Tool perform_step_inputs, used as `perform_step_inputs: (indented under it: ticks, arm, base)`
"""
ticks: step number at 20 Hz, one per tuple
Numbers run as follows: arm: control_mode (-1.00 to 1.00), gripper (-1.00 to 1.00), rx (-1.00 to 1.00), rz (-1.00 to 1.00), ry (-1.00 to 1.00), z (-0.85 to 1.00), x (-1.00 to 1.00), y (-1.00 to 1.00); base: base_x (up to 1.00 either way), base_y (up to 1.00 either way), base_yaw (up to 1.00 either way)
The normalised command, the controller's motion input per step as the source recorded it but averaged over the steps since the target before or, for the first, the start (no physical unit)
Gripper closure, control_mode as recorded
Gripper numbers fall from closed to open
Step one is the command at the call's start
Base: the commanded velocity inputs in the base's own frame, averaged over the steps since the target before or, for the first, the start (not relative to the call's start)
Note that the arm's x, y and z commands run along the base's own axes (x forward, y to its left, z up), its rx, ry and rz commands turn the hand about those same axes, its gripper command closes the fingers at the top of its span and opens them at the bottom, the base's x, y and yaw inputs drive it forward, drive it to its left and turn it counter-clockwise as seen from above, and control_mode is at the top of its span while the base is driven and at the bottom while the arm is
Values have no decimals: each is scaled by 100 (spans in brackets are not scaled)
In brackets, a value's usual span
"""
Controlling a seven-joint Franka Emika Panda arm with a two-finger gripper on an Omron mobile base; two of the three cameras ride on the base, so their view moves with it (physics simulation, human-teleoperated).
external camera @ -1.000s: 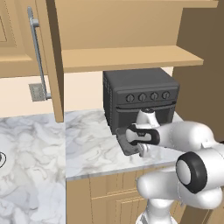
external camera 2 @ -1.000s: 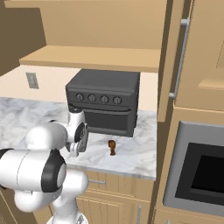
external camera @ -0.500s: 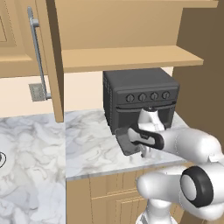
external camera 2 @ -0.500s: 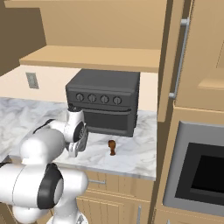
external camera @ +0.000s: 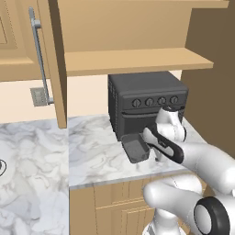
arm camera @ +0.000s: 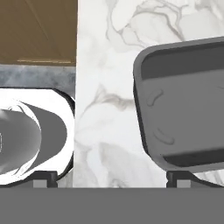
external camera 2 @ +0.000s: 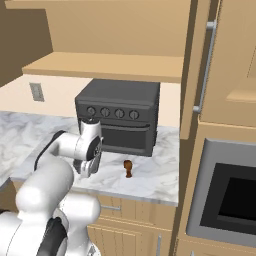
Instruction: Retrieve the tupperware from the cabinet, then place the raw meat into the tupperware to avoid contamination.
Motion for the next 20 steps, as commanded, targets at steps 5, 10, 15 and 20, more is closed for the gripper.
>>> perform_step_inputs:
  ticks: [5, 10, 15, 20]
  arm:
    - [-100, -100, 5, -15, 1, 14, -6, -45]
    - [-100, -100, 7, -23, 0, 7, 0, -50]
    - [-100, -100, 14, -34, 1, 0, 1, -32]
    - [-100, -100, 12, -34, 0, 0, 11, -13]
  base:
    - [0, 0, 0]
    - [0, 0, 0]
    - [0, 0, 0]
    - [0, 0, 0]
